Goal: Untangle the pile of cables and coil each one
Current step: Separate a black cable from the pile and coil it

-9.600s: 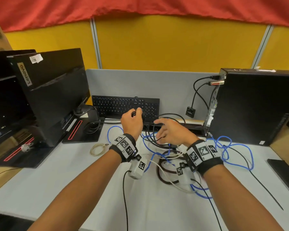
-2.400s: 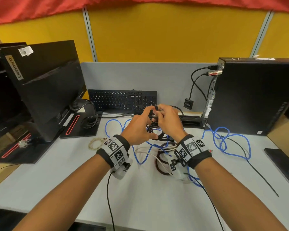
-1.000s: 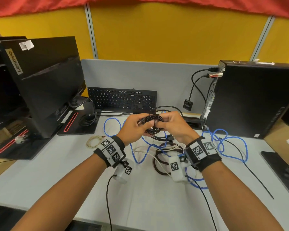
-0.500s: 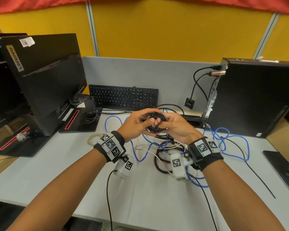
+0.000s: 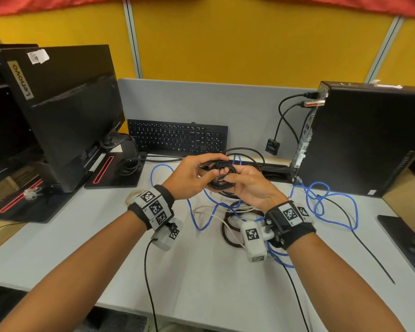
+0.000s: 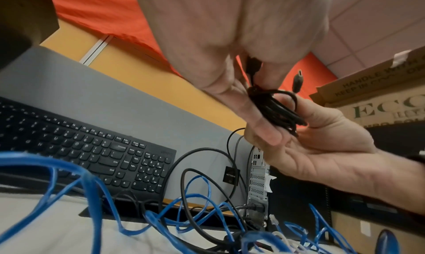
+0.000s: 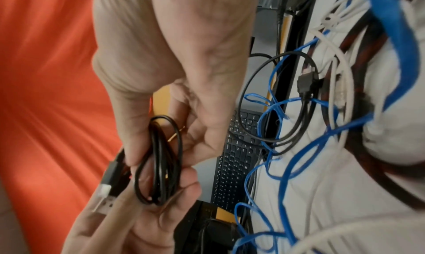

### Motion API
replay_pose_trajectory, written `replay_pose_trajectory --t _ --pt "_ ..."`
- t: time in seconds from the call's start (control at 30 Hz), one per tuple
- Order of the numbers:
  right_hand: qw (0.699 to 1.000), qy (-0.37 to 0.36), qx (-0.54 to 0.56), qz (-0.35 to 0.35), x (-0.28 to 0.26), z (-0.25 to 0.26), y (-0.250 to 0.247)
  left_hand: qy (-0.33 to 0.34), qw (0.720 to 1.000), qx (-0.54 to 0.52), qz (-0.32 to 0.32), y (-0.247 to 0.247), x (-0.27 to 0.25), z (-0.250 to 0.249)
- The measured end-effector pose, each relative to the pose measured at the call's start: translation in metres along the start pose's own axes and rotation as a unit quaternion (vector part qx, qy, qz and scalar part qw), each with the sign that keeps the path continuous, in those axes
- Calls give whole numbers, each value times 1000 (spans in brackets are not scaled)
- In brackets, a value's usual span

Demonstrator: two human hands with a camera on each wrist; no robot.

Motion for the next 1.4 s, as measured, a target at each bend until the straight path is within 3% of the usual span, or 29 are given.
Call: replay_pose_trajectory --t 0.1,0.2,0.3,0.37,0.5,0.63,0.7,0.77,0.87,0.93,1.0,1.17,1.4 --pt "993 -19 -100 -65 1 7 -1 -8 1000 27 -13 -2 -1 4" --pt "951 -106 -214 -197 0 19 -3 -23 998 23 -56 -2 -3 11" --pt "902 -213 -290 -241 -2 24 2 -29 996 19 -86 1 -1 13" --pt "883 -243 -303 -265 -2 25 2 -36 995 2 -92 2 2 12" --pt "915 -217 -203 -274 -1 24 -3 -53 990 -73 -112 4 4 10" --pt "949 -151 -42 -274 0 23 -3 -2 987 -105 -119 8 4 7" --pt "964 -102 19 -243 1 20 -2 59 990 23 -127 5 3 4" --pt "974 -50 66 -212 3 17 -3 120 973 174 -95 4 1 0" --pt "979 24 109 -172 5 9 -2 133 939 318 -21 2 -4 3" --pt "983 45 86 -157 7 5 -1 112 929 352 -1 0 -7 5" --pt "985 45 15 -165 9 2 0 82 942 326 -11 -5 -8 5" --pt "966 33 -167 -194 14 2 6 -31 960 254 -111 -30 -9 15" --pt "950 70 -294 -82 10 2 12 -202 928 249 -189 -102 -49 42"
Point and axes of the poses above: each hand's wrist, its own x-axis towards the middle knuckle, its own y-axis out of the palm, z = x × y, the point moved 3 cm from there along x, towards the middle knuckle, and after that the axes turned 11 degrees about -x, right-handed, at the moved point
